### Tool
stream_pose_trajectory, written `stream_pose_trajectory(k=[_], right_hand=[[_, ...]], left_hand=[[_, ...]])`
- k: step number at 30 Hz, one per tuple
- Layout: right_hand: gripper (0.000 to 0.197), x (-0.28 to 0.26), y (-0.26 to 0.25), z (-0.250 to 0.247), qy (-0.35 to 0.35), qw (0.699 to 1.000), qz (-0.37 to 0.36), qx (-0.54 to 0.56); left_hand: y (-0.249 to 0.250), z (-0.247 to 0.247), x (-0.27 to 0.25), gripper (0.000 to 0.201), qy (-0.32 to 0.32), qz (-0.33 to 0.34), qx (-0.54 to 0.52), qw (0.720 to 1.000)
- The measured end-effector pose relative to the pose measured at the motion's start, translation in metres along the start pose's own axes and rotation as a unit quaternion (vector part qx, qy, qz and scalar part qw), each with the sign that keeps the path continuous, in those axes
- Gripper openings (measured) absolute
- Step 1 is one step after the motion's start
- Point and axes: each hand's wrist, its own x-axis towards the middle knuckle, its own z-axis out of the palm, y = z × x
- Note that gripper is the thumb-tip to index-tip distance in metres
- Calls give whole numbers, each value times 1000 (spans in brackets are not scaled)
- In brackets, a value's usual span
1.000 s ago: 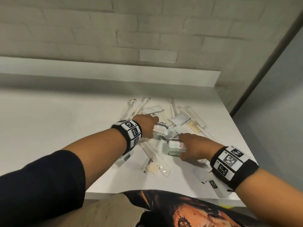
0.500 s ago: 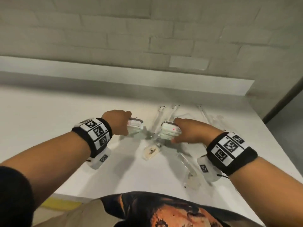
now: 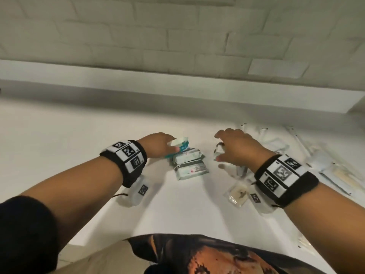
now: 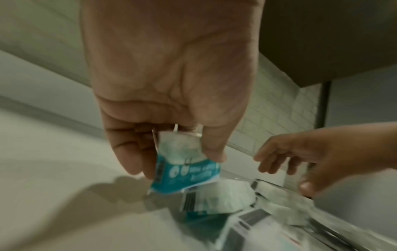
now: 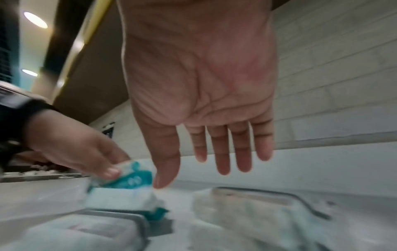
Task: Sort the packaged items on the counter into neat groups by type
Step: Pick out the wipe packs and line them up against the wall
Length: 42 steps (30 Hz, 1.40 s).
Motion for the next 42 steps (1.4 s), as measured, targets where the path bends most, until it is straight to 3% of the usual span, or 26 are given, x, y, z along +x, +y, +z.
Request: stream_pose_trajectory(k=[2,4,6,8,13,18,20,25,28,32,37,40,42], right_hand=[[67,-1,-26,5,-6,998,-67,13],[75,-2,-49,18,-31,992,-120,-1],[78,2,-60,30,-50,989,-142,-13],[70,5,-62,34,-46,986,-156,-39],[58,-7,-57,33,-62,985,-144,-72],[18,-3,-54,19,-101,988,-117,-10],[22,1,-51,22,-92,990,-107,-2],[44,-2,-51,24,-158,983,-98,-7],[39,-7,-46,23,-126,988,-82,-26],[19,-9,-36,5,-243,961,-22,126],[29,-2,-29,-3,-171,985,30,-21],[28,0,-27,0,-144,989,10,25],[43,-5,-33,7,-168,986,-18,3]], left_hand=[[-10,-4,7,44,10,-22,-38,999],[-14,-6,12,40,19,-30,-50,998],[-17,-8,18,34,14,-20,-52,998],[-17,-9,20,32,8,-11,-68,998],[-14,-3,17,36,-22,15,-87,996],[-9,4,14,36,-28,46,-81,995],[-7,6,13,37,-29,52,-84,995],[-5,11,12,36,-35,69,-70,995],[-6,10,13,35,-29,61,-72,995],[-8,11,14,33,-13,59,-66,996],[-5,12,13,31,-7,53,-69,996],[-5,11,12,30,-1,50,-66,997],[-6,10,11,30,1,45,-68,997]])
